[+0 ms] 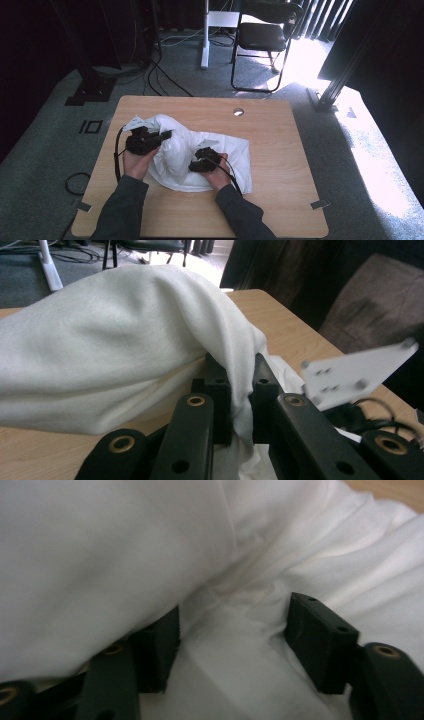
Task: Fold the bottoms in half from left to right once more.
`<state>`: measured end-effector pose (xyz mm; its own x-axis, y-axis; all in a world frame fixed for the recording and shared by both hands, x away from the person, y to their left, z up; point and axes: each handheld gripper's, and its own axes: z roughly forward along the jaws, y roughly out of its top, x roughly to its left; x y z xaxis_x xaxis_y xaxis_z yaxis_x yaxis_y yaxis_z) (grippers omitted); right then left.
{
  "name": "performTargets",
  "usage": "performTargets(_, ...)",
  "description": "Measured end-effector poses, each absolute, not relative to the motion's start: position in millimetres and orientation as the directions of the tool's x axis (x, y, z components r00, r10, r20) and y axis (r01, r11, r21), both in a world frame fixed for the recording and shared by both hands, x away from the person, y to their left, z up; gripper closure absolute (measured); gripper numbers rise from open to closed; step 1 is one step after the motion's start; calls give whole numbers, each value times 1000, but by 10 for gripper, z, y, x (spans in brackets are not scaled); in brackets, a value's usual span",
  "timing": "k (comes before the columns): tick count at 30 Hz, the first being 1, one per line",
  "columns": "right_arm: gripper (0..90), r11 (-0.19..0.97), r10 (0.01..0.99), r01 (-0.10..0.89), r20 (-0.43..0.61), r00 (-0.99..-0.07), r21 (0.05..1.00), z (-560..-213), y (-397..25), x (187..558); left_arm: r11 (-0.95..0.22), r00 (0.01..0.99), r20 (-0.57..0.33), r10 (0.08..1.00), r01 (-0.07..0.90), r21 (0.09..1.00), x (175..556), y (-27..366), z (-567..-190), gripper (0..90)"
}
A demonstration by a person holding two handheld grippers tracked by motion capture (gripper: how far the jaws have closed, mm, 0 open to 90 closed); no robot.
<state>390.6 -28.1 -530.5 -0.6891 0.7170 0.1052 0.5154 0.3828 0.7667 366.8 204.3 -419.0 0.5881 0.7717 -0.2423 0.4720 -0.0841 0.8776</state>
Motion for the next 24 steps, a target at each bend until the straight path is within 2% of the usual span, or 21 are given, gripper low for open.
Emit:
performTargets(2,366,345,701,499,135,-700,795,-5162,-400,3860,-85,589,-243,771,472,877,3672,2050,-4192,846)
performTargets(4,362,361,718,455,69,-693,814,-5034,-566,3809,-86,586,-242,773,474,876,3670,2064,-4188,845)
performTargets(7,361,390,761,439,-14,-649,810,-4955,-870,3779,-93,587,-234,775,472,877,3653,2082,-4174,845)
performTargets(11,354,394,797,526,5,-603,754,-5158,-1231,3836,-91,590,-233,773,467,880,3649,2061,-4153,846)
performTargets(16,357,400,791,575,48,-610,714,-5455,-1165,3903,-115,604,-212,768,456,883,3640,1986,-4092,845)
performTargets(24,368,382,768,564,88,-634,732,-5517,-851,3946,-150,635,-187,750,439,886,3625,1834,-4010,845)
